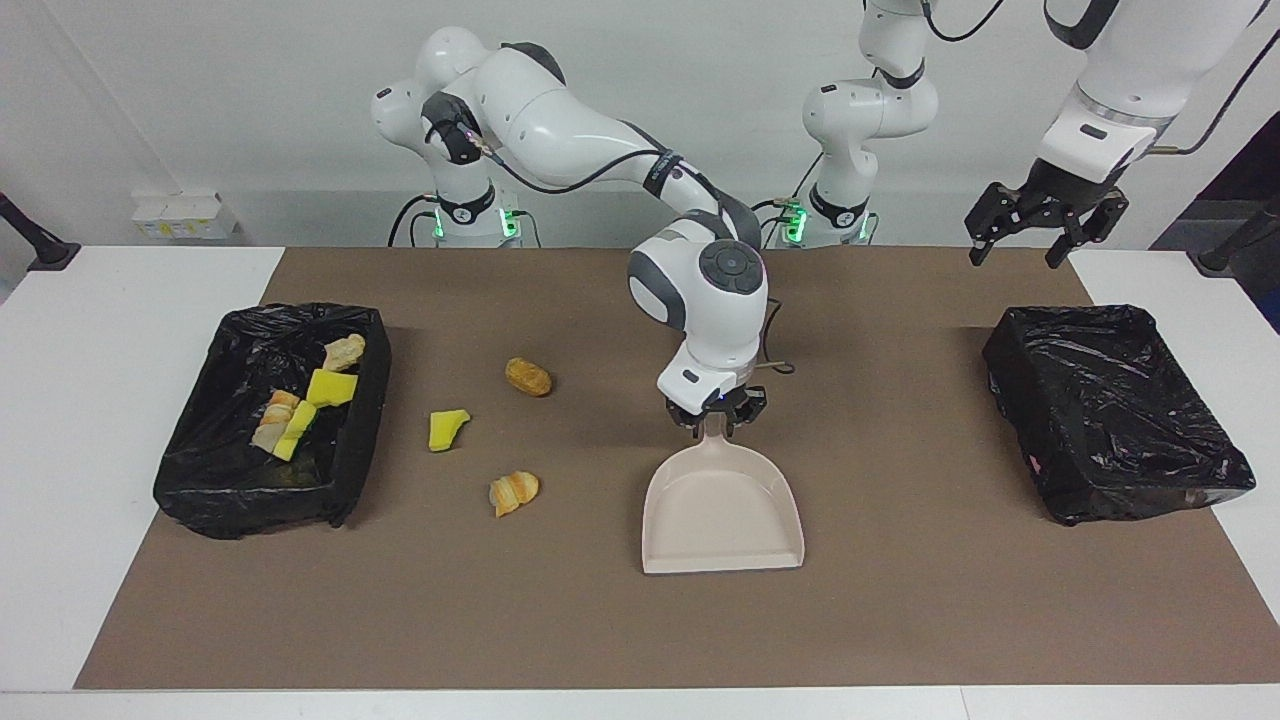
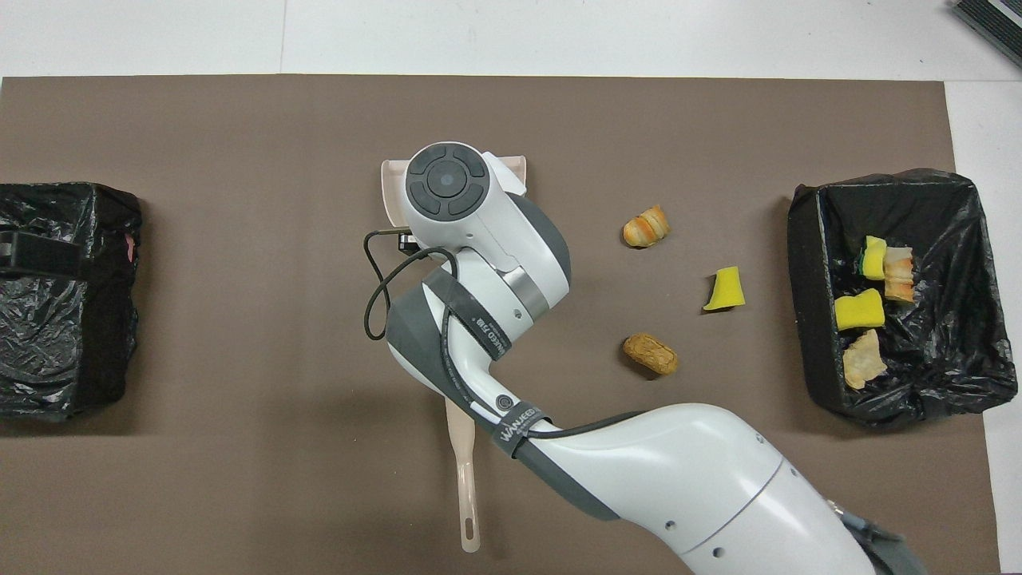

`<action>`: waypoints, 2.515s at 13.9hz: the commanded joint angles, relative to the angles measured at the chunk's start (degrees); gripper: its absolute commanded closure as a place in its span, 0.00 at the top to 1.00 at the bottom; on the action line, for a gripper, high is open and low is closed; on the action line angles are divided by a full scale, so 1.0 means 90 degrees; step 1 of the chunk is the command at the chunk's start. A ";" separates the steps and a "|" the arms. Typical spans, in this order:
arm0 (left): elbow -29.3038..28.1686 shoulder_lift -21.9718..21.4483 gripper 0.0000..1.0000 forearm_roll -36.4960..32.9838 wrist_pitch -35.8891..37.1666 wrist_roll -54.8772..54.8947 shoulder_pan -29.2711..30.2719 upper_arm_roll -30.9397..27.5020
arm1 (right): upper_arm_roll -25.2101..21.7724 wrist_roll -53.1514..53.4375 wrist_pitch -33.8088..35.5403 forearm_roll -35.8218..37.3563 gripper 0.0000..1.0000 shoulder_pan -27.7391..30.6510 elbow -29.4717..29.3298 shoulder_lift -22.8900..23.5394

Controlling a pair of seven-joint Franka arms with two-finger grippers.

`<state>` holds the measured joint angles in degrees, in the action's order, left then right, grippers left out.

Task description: Sweep and dump trash in bin

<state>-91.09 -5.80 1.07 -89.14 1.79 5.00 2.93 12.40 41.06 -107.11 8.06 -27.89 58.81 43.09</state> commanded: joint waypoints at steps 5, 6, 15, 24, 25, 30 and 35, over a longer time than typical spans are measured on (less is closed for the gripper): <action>-0.0054 -0.0098 1.00 -0.0090 0.0100 -0.0033 -0.0008 0.0026 | 0.0096 0.0467 0.0026 -0.0651 0.84 -0.0045 0.3207 -0.2656; -0.0054 -0.0098 1.00 -0.0090 0.0100 -0.0042 -0.0008 0.0026 | 0.0096 0.0476 -0.0139 -0.0670 0.85 -0.0133 0.3705 -0.2939; -0.0054 -0.0107 1.00 -0.0100 0.0100 -0.0042 0.0021 0.0017 | 0.0096 0.0730 -0.1653 -0.1051 0.86 -0.1100 0.6716 -0.4310; -0.0054 -0.0098 1.00 -0.0080 0.0100 -0.0081 -0.0028 0.0095 | 0.0096 0.0779 -0.2512 -0.1081 0.81 -0.1608 0.7703 -0.4329; -0.0132 -0.0165 1.00 -0.0061 0.0139 -0.0081 -0.0115 0.0114 | 0.0106 0.0769 -0.2533 -0.1081 0.81 -0.1628 0.7733 -0.4319; -0.0220 -0.0205 1.00 -0.0022 0.0022 -0.0306 -0.0661 0.0212 | 0.0106 0.0779 -0.2639 -0.1100 0.73 -0.1638 0.7685 -0.4271; -0.0601 0.0037 1.00 -0.0022 -0.0807 -0.0627 -0.1130 0.0231 | 0.0106 0.0730 -0.2738 -0.1217 0.35 -0.1647 0.7636 -0.4222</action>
<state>-94.48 -6.13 1.17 -93.69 -2.14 -3.38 5.65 13.45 46.99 -130.71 -1.53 -42.43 127.19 5.61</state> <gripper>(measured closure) 0.000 0.366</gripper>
